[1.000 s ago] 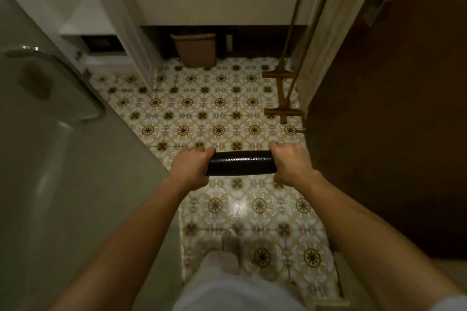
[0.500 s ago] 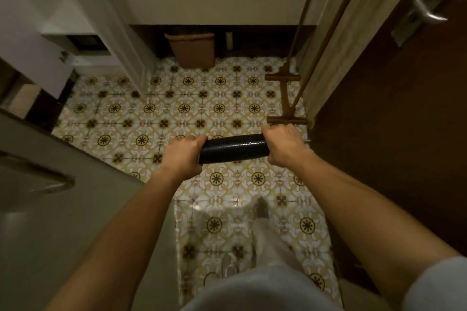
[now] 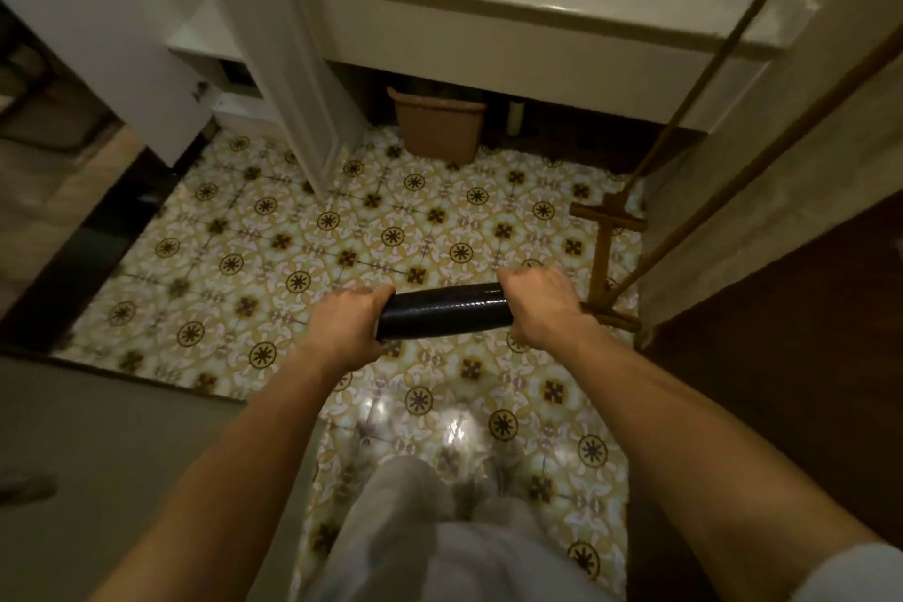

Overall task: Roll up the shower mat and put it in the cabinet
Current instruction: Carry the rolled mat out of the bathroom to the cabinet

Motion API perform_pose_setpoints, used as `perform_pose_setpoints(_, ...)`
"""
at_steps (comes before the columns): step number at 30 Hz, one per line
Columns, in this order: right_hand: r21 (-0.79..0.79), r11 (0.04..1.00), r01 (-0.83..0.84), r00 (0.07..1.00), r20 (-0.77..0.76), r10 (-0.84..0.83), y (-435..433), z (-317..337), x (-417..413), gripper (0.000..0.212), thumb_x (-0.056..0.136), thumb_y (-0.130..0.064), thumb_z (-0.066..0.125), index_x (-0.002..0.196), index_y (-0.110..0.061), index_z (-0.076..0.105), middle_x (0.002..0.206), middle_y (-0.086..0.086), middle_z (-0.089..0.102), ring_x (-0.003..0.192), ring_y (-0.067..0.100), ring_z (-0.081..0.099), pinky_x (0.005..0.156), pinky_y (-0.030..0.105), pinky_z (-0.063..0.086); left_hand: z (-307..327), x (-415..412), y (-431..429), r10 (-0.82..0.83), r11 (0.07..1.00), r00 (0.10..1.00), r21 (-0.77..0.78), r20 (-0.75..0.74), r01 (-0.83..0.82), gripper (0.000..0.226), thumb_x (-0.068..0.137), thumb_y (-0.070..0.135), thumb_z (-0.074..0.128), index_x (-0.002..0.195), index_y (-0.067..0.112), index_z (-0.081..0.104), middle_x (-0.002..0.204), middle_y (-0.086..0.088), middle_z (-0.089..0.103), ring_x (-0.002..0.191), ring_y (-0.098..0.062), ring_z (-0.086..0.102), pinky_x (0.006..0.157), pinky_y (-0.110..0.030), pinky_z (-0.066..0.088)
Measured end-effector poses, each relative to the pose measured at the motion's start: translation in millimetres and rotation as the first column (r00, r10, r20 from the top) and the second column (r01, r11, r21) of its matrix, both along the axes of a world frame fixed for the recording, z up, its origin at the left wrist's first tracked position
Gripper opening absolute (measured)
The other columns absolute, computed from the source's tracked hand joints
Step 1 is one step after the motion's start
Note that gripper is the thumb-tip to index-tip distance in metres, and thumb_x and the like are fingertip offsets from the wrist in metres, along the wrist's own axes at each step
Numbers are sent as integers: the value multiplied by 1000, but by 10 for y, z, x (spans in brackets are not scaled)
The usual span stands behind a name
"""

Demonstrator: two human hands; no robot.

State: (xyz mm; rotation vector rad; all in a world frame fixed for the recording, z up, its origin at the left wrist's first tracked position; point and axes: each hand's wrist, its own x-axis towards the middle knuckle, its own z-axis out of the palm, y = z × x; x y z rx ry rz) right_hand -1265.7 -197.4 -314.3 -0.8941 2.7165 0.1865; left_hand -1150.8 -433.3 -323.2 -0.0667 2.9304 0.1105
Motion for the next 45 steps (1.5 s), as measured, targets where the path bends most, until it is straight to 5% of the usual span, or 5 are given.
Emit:
perform_pose_setpoints(15, -25, 967, -253, 968, -3, 253, -2416, -67, -1718, 53, 64, -27, 79, 110, -19, 54, 96, 6, 64, 90, 27, 60, 76, 36, 39, -50, -1173, -2071, 302, 953, 953, 22, -5, -302, 41, 71, 32, 73, 108, 34, 54, 88, 8, 66, 78, -16, 63, 60, -27, 43)
perform_pose_setpoints(25, -43, 938, -344, 938, 38, 346, -4095, -10, -2512, 49, 69, -22, 77, 112, -19, 53, 100, 5, 64, 94, 27, 60, 80, 37, 40, 23, -1767, -3574, 391, 920, 919, 16, 39, -392, 46, 68, 34, 77, 109, 32, 56, 86, 7, 66, 75, -16, 64, 66, -34, 56)
perform_pose_setpoints(32, -92, 896, -434, 896, 58, 440, -5293, -133, -3044, 47, 71, -18, 75, 113, -19, 54, 102, 5, 64, 93, 27, 60, 81, 37, 43, -74, -2168, -4673, 487, 873, 872, -39, 53, -486, 44, 67, 36, 78, 107, 35, 57, 81, 12, 63, 70, -7, 56, 61, -24, 42)
perform_pose_setpoints(45, -161, 693, -703, 700, 14, 714, -7798, -133, -3781, 53, 67, -26, 80, 114, -19, 55, 103, 6, 63, 88, 25, 60, 72, 34, 43, 137, -2482, -6577, 723, 688, 684, -10, 101, -726, 41, 68, 38, 72, 106, 37, 57, 91, 10, 66, 85, -15, 64, 74, -35, 55)
